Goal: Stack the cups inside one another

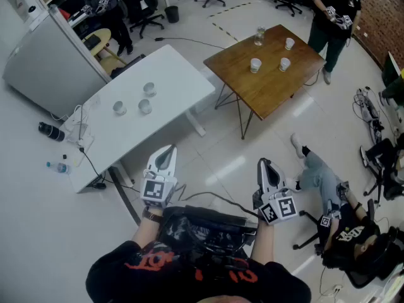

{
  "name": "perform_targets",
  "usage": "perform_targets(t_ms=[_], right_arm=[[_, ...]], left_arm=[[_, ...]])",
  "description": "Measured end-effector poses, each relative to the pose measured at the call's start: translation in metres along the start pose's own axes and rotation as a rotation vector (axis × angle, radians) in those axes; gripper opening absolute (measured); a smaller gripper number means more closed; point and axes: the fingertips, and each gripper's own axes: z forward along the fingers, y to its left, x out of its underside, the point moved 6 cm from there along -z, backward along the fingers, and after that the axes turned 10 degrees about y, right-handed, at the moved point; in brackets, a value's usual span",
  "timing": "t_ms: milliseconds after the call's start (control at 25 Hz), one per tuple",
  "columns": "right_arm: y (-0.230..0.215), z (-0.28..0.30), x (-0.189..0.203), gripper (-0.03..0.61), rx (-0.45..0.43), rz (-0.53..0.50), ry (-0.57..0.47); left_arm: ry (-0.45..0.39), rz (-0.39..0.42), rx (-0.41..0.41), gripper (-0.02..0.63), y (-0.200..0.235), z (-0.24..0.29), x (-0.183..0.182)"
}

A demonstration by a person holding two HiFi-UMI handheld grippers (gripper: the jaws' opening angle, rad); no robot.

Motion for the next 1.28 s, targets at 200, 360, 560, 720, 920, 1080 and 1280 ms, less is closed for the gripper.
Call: perform_targets(t_ms=[200, 360, 560, 720, 920, 1080, 1280], right_arm=[[0.000, 0.016, 0.008, 0.006, -0.061, 0.032, 0.018], [0.016, 0.051, 0.010, 0.006, -0.104, 0.021, 0.053], [0.043, 0.110, 0.011, 0.006, -0.160, 0.019, 0.079], [0.090, 0.167, 0.007, 0.006, -0.215, -0.028, 0.094], [0.134, 0.218, 0.001, 0.006, -0.256, -0.067, 0.097], [0.157, 0.251, -0.002, 0.006, -0.278, -0.099, 0.124], [0.177, 0.288, 0.005, 0.006, -0.284, -0.111, 0.142]], left_arm=[[0.081, -0.083, -0.079, 0.003, 0.012, -0.018, 0.028], [0.097, -0.099, -0.098, 0.003, 0.033, -0.022, 0.040], [0.080, -0.081, -0.142, 0.003, 0.077, -0.025, 0.038], [0.069, -0.135, -0.199, 0.003, 0.136, -0.038, 0.057], [0.050, -0.121, -0.247, 0.003, 0.190, -0.042, 0.067], [0.025, -0.159, -0.277, 0.003, 0.222, -0.047, 0.069], [-0.010, -0.133, -0.274, 0.003, 0.249, -0.051, 0.079]])
